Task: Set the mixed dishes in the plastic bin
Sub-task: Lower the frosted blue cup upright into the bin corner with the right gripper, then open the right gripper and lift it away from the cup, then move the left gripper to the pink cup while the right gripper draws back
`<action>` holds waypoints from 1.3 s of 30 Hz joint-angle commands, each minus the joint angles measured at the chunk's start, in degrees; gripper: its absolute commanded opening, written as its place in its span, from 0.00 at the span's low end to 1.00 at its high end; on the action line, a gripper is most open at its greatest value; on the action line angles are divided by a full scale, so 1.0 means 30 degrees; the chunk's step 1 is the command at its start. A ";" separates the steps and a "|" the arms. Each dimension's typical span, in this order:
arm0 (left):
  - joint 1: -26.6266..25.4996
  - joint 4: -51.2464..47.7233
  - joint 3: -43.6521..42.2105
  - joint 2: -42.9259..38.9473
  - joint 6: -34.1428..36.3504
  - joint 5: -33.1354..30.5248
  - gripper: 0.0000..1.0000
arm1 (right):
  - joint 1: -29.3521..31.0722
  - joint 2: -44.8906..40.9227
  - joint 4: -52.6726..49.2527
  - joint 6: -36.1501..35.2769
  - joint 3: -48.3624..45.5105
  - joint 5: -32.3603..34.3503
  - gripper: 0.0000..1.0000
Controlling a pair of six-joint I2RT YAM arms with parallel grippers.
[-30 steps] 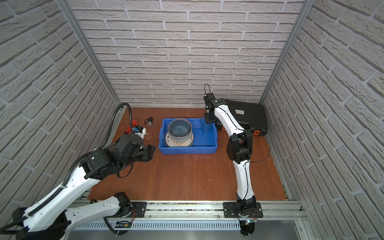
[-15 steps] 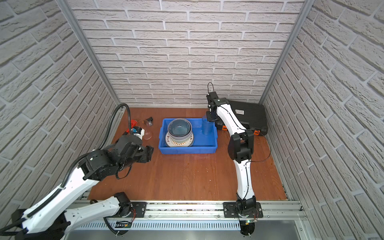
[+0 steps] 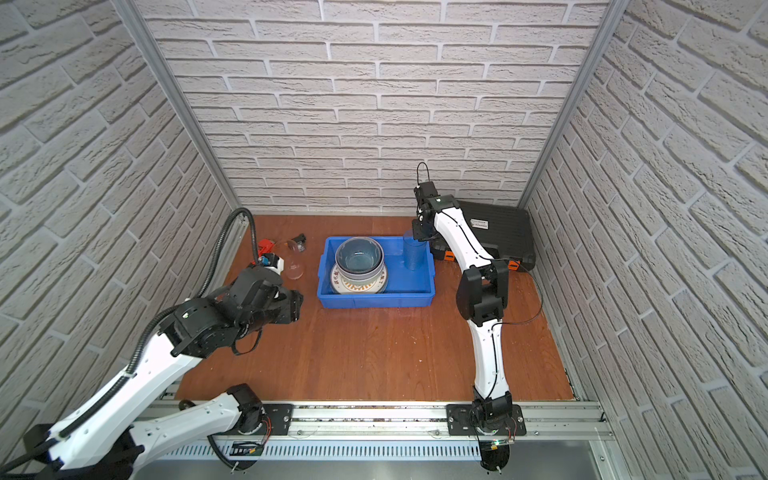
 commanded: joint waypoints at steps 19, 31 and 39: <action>0.9157 0.1826 0.0794 0.1942 0.4336 0.5284 0.81 | 0.0045 -1.5325 0.7947 0.0518 -1.3767 -0.6855 0.73; 1.2992 0.2872 0.2088 0.5024 0.5660 0.7217 0.81 | 0.0896 -2.2173 0.8677 0.0524 -2.0477 -0.9108 0.73; 1.3970 0.2609 0.4533 0.8035 0.6476 0.7811 0.79 | 0.1664 -2.4052 0.9032 0.1223 -2.2701 -0.9694 0.72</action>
